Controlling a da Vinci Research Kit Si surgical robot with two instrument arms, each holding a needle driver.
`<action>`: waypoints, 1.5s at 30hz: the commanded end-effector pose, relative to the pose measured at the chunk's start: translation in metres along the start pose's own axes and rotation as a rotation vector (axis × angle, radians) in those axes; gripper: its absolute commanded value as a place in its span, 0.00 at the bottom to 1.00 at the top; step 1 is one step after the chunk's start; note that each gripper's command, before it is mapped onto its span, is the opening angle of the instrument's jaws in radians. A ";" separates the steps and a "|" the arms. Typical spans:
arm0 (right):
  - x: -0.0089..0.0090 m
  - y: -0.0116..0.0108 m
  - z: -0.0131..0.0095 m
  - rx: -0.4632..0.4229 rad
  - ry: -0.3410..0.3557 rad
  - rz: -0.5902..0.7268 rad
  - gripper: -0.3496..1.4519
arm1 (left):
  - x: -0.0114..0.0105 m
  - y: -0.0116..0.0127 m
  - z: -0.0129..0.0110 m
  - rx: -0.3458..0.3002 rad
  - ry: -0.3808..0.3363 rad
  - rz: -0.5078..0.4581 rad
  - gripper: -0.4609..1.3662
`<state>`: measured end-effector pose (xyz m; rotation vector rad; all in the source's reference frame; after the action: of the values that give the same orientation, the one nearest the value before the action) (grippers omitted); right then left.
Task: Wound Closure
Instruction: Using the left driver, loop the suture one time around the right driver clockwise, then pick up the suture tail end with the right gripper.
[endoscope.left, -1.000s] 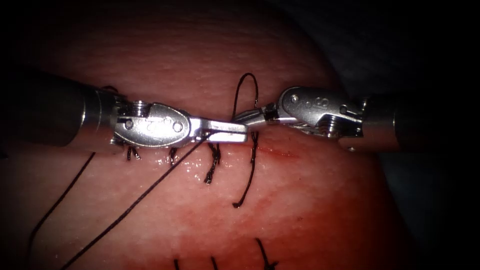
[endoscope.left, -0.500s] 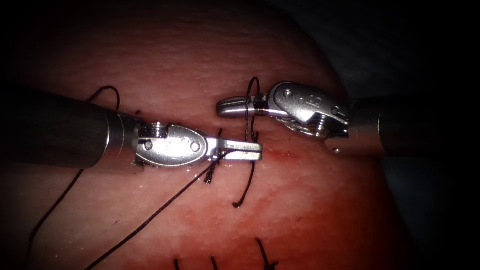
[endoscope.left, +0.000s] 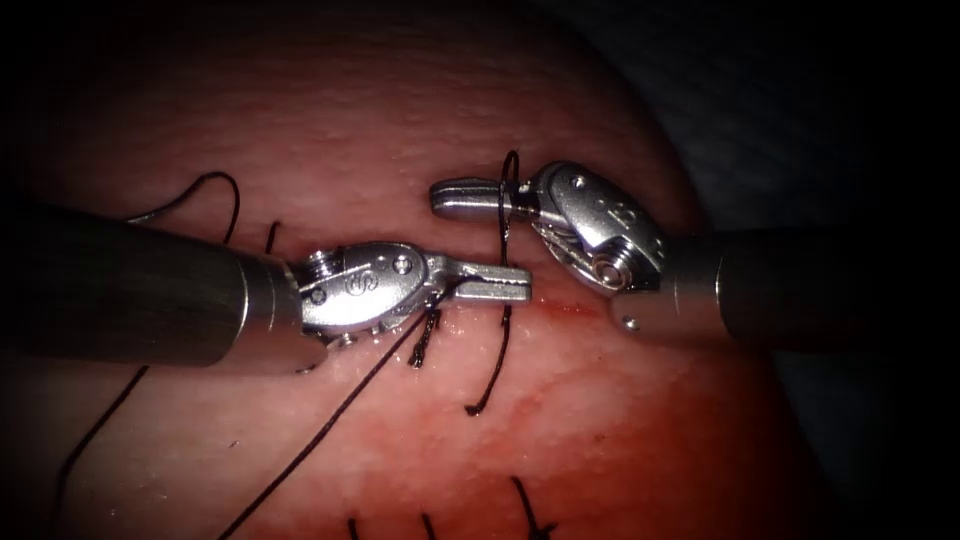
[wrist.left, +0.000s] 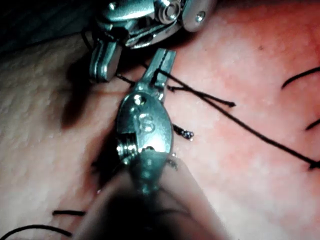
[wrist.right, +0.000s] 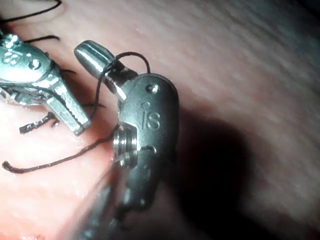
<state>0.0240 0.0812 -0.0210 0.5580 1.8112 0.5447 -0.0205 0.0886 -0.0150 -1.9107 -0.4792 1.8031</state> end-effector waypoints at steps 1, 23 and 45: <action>0.0000 -0.0002 0.0003 0.020 0.013 0.003 0.00 | -0.0002 0.0000 0.0000 -0.011 -0.003 -0.013 0.06; -0.0002 -0.0036 0.0011 0.418 -0.225 0.027 0.00 | -0.0003 -0.0028 -0.0026 -0.030 -0.010 -0.114 0.06; -0.0002 -0.0089 0.0017 0.744 -0.584 -0.011 0.00 | -0.0001 -0.0011 -0.0024 -0.031 -0.024 -0.072 0.06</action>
<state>0.0247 0.0742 -0.0268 1.0774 1.4038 -0.3160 -0.0181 0.0891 -0.0143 -1.8668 -0.5769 1.7840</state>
